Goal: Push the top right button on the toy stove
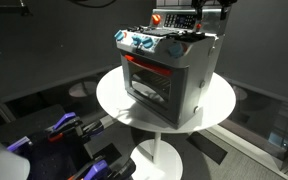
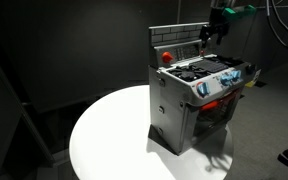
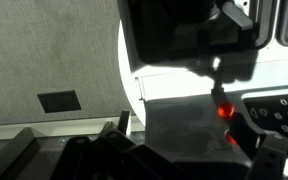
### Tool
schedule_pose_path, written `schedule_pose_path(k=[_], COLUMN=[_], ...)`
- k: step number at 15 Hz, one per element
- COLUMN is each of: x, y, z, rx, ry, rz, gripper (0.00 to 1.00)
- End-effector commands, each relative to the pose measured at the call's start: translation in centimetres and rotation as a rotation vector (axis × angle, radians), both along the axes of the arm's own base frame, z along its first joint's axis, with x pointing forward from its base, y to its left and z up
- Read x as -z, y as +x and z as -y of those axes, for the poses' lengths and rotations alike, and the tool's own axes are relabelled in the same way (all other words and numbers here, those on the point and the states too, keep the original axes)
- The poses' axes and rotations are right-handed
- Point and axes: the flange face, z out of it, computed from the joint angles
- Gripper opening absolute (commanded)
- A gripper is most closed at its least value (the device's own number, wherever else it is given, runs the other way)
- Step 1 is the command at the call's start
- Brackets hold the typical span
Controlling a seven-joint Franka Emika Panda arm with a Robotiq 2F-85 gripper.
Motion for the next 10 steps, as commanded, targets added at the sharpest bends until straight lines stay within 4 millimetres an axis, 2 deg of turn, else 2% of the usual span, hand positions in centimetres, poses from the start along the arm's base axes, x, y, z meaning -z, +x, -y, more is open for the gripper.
schedule_pose_path(k=[1, 10], x=[-1.0, -2.7], y=[-0.2, -6.0], z=[0.3, 0.9], rx=[0.000, -0.111], ry=[0.004, 0.077], rz=[-0.017, -0.289], gripper=[1.00, 1.00])
